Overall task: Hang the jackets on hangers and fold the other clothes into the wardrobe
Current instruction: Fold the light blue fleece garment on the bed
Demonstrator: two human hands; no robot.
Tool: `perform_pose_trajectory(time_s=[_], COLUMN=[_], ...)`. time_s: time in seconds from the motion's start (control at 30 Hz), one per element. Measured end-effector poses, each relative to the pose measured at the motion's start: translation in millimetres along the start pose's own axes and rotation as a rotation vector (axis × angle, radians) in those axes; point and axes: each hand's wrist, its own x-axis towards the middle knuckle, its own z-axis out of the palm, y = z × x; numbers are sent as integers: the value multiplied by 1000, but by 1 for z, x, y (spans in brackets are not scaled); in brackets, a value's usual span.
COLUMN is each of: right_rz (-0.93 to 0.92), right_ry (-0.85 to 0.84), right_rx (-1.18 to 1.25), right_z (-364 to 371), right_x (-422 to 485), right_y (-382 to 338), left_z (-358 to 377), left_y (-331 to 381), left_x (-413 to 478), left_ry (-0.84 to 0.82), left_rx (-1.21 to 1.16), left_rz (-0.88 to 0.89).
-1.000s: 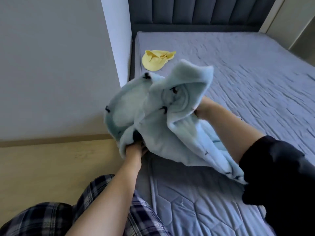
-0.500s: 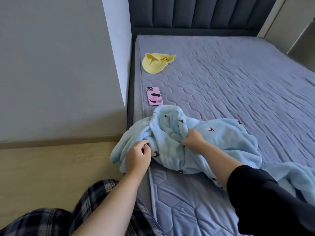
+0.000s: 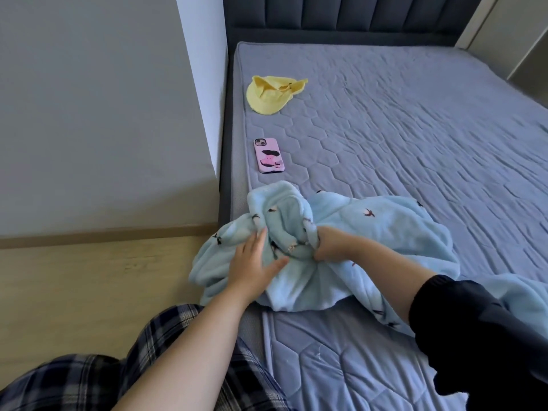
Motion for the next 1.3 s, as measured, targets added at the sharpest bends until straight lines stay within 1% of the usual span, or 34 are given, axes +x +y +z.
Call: perform_pose_trajectory(time_s=[0.07,0.1,0.13,0.17,0.23,0.27,0.33,0.37,0.4,0.43,0.47,0.5,0.53,0.57,0.6,0.67,0.7,0.77,0.8,0.87,0.93,1.0,1.03,1.07,1.1,1.17,1.2,1.23,1.27,1.3], right_rz=[-78,-122,-166,-208,-237,-239,-206,-149,-67,28,119,207,285,337,348,311,297,272,225,70,-88,-241,-286,-299,-287,-235,-197,-138,-49,55], right_ry=[296,445,551,605,618,610,530,438,327,226,160,140,163,215,289,410,429,414,415,428,548,718,783,812,813,782,771,750,704,599], right_rx=[168,240,280,291,281,291,280,178,17,-161,-308,-398,-440,-449,-438,-397,-380,-426,-484,-625,-739,-755,-733,-698,-672,-609,-539,-429,-306,-205], right_z=[-8,-13,-17,-18,-16,-15,-16,-17,-17,-14,-9,-3,2,5,3,-15,-31,-76,-101,-151,-182,-193,-191,-185,-176,-149,-134,-120,-107,-93], right_x=[-2,-5,-9,-10,-11,-10,-8,-8,-9,-10,-14,-18,-21,-23,-24,-25,-26,-31,-36,-45,-45,-33,-25,-17,-10,4,9,15,16,22], right_y=[-10,-19,-27,-35,-43,-42,-30,-19,-6,8,22,35,45,51,54,46,37,12,-5,-45,-85,-115,-123,-127,-125,-108,-96,-82,-71,-55], left_z=[3,6,9,8,0,-5,-17,-23,-29,-35,-39,-43,-45,-48,-53,-66,-73,-90,-99,-112,-123,-131,-132,-134,-133,-131,-128,-124,-121,-118], left_y=[11,16,19,24,33,35,39,40,42,45,49,53,58,61,67,76,78,80,82,78,72,58,46,36,23,2,-4,-9,-8,-5], left_x=[-5,-6,-5,-3,8,16,29,33,37,39,41,43,46,49,49,48,47,43,39,35,30,27,26,25,25,20,19,20,21,23], left_ry=[31,60,84,98,128,127,26,-15,-15,16,55,99,132,146,140,95,56,-80,-171,-329,-349,-242,-184,-133,-116,-187,-222,-221,-200,-179], left_rx=[167,221,235,203,81,74,193,237,229,176,88,-15,-112,-201,-280,-417,-500,-706,-808,-961,-1027,-1016,-983,-933,-831,-467,-309,-239,-231,-239], left_rz=[171,213,213,171,64,29,-10,-10,-5,-15,-42,-78,-110,-138,-158,-226,-282,-406,-437,-428,-436,-491,-534,-586,-640,-706,-687,-604,-501,-404])
